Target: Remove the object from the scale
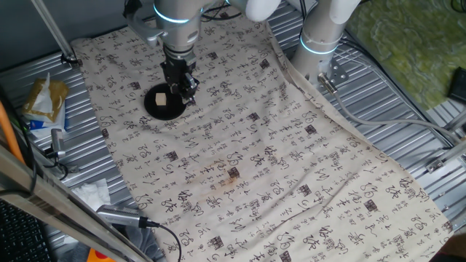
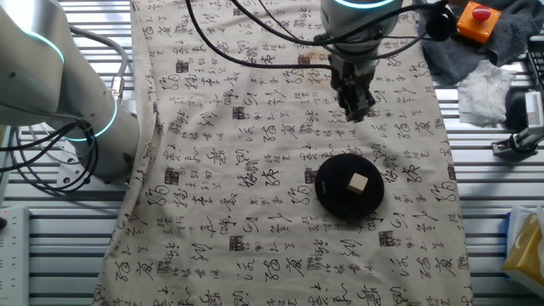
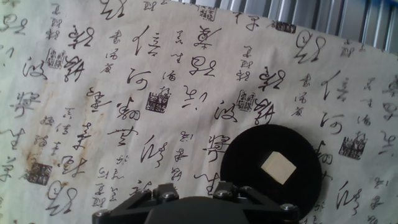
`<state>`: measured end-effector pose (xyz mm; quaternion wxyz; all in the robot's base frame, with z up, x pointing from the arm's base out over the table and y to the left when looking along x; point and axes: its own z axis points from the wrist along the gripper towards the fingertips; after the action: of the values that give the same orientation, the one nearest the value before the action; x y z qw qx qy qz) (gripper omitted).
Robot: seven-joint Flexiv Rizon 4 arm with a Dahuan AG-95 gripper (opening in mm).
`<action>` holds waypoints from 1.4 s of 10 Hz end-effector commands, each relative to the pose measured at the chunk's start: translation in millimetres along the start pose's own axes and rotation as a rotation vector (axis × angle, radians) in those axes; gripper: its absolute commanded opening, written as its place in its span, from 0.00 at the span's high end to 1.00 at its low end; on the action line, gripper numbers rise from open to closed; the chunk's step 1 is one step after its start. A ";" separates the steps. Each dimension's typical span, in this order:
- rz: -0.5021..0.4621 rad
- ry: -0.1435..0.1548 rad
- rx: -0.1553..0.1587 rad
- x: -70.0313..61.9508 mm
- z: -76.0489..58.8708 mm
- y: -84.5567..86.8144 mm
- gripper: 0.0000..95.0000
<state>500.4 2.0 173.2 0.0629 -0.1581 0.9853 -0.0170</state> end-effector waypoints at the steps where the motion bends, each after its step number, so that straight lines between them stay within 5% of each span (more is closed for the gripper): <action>1: -0.011 -0.012 0.002 -0.5 4.8 -1.9 0.60; 5: -0.047 -0.011 0.001 -10.9 10.0 -10.6 0.60; 14: -0.104 -0.022 -0.041 -33.2 30.0 -70.0 0.60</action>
<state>559.0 -57.4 150.7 0.0693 -0.2112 0.9750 0.0033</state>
